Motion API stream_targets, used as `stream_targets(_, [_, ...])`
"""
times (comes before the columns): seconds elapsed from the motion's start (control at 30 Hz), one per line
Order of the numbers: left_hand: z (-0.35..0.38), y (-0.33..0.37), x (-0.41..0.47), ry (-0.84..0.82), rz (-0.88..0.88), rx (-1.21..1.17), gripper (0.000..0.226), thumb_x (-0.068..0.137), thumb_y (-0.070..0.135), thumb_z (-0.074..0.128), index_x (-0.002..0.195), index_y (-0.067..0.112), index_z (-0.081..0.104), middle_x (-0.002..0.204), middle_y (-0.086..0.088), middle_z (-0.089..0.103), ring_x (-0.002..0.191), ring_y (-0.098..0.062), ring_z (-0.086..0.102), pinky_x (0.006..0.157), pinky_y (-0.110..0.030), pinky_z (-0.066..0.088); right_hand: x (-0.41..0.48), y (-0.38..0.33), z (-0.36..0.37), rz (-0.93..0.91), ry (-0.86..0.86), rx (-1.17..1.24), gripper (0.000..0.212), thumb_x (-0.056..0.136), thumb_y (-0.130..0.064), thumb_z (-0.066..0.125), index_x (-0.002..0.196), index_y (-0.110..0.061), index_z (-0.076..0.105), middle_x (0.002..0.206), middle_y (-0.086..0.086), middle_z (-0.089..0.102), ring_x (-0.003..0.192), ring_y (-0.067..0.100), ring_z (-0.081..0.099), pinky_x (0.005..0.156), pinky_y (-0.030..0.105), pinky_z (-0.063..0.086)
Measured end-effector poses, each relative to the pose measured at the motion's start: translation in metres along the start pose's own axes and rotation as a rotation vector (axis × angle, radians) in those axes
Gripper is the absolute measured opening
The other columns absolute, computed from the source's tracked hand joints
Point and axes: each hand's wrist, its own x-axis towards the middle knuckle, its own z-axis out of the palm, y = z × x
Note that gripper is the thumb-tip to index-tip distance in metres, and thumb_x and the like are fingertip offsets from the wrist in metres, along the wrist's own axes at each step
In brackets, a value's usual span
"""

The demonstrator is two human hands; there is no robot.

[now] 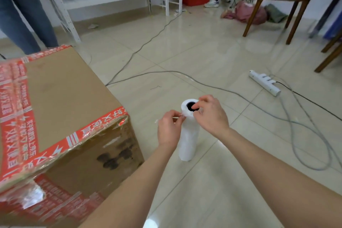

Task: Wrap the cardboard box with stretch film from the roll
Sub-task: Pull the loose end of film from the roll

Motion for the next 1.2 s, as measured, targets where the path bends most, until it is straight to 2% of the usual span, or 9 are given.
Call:
stream_targets(0.23, [0.009, -0.002, -0.011, 0.018, 0.015, -0.002, 0.025, 0.076, 0.041, 0.074, 0.083, 0.028, 0.053, 0.098, 0.01, 0.058, 0.079, -0.003, 0.061, 0.069, -0.026, 0.05, 0.011, 0.007, 0.006, -0.251, 0.027, -0.029, 0.024, 0.082, -0.025, 0.062, 0.102, -0.017, 0.072, 0.121, -0.006, 0.055, 0.116, 0.015, 0.046, 0.083, 0.025, 0.042])
stream_targets(0.43, [0.024, -0.006, -0.012, 0.197, 0.051, -0.06, 0.019, 0.088, 0.018, 0.063, 0.074, 0.022, 0.052, 0.083, 0.004, 0.056, 0.07, -0.01, 0.057, 0.067, -0.022, 0.045, 0.004, 0.018, 0.024, -0.31, 0.122, -0.006, 0.036, 0.081, -0.046, 0.067, 0.104, -0.018, 0.071, 0.127, -0.004, 0.051, 0.12, 0.017, 0.043, 0.085, 0.028, 0.041])
stream_targets(0.53, [0.022, 0.0, -0.019, 0.301, -0.026, -0.115, 0.023, 0.088, 0.014, 0.059, 0.069, 0.022, 0.047, 0.071, 0.004, 0.059, 0.069, -0.015, 0.058, 0.061, -0.021, 0.044, -0.001, 0.016, 0.022, -0.262, 0.09, -0.075, 0.039, 0.083, -0.049, 0.064, 0.111, -0.023, 0.068, 0.133, -0.004, 0.045, 0.123, 0.019, 0.038, 0.092, 0.031, 0.04])
stream_targets(0.73, [0.013, 0.015, -0.032, 0.36, -0.123, -0.363, 0.018, 0.09, 0.006, 0.055, 0.076, 0.015, 0.049, 0.076, -0.003, 0.065, 0.058, -0.008, 0.061, 0.046, -0.018, 0.047, -0.013, 0.018, 0.021, -0.141, 0.087, -0.022, 0.031, 0.09, -0.039, 0.059, 0.119, -0.029, 0.064, 0.138, -0.003, 0.04, 0.126, 0.021, 0.034, 0.095, 0.035, 0.041])
stream_targets(0.83, [0.017, 0.008, -0.035, 0.263, -0.134, -0.342, 0.013, 0.085, 0.006, 0.064, 0.09, 0.015, 0.055, 0.082, 0.0, 0.06, 0.074, -0.016, 0.062, 0.055, -0.018, 0.051, -0.019, 0.02, 0.026, -0.133, 0.079, 0.106, 0.029, 0.095, -0.027, 0.052, 0.123, -0.027, 0.061, 0.143, -0.002, 0.036, 0.126, 0.021, 0.036, 0.093, 0.036, 0.043])
stream_targets(0.93, [0.022, 0.007, -0.034, 0.089, -0.181, -0.124, 0.055, 0.074, 0.026, 0.078, 0.121, 0.016, 0.05, 0.107, 0.004, 0.056, 0.09, -0.015, 0.061, 0.074, -0.024, 0.048, -0.02, 0.023, 0.027, -0.182, 0.051, 0.202, 0.036, 0.099, -0.018, 0.04, 0.129, -0.027, 0.057, 0.146, -0.003, 0.034, 0.127, 0.022, 0.039, 0.095, 0.034, 0.041])
stream_targets(1.0, [0.028, 0.009, -0.033, 0.055, -0.185, -0.001, 0.068, 0.07, 0.038, 0.08, 0.125, 0.016, 0.048, 0.116, 0.005, 0.053, 0.094, -0.012, 0.056, 0.075, -0.024, 0.042, -0.017, 0.024, 0.024, -0.164, 0.017, 0.238, 0.038, 0.099, -0.016, 0.037, 0.129, -0.027, 0.057, 0.146, -0.004, 0.035, 0.127, 0.022, 0.041, 0.095, 0.033, 0.041])
stream_targets(1.1, [0.034, 0.011, -0.029, 0.164, -0.165, 0.064, 0.047, 0.075, 0.044, 0.073, 0.109, 0.016, 0.056, 0.105, 0.007, 0.058, 0.088, -0.011, 0.054, 0.072, -0.023, 0.038, -0.014, 0.024, 0.022, -0.142, -0.009, 0.247, 0.035, 0.095, -0.022, 0.044, 0.126, -0.029, 0.059, 0.145, -0.007, 0.035, 0.125, 0.021, 0.044, 0.092, 0.033, 0.044])
stream_targets(1.2, [0.033, 0.006, -0.024, 0.257, -0.103, 0.06, 0.013, 0.083, 0.031, 0.066, 0.082, 0.02, 0.06, 0.084, 0.008, 0.065, 0.081, -0.017, 0.063, 0.071, -0.029, 0.051, -0.015, 0.024, 0.023, -0.123, -0.007, 0.228, 0.035, 0.088, -0.034, 0.059, 0.124, -0.032, 0.058, 0.141, -0.009, 0.036, 0.124, 0.018, 0.043, 0.086, 0.032, 0.046])
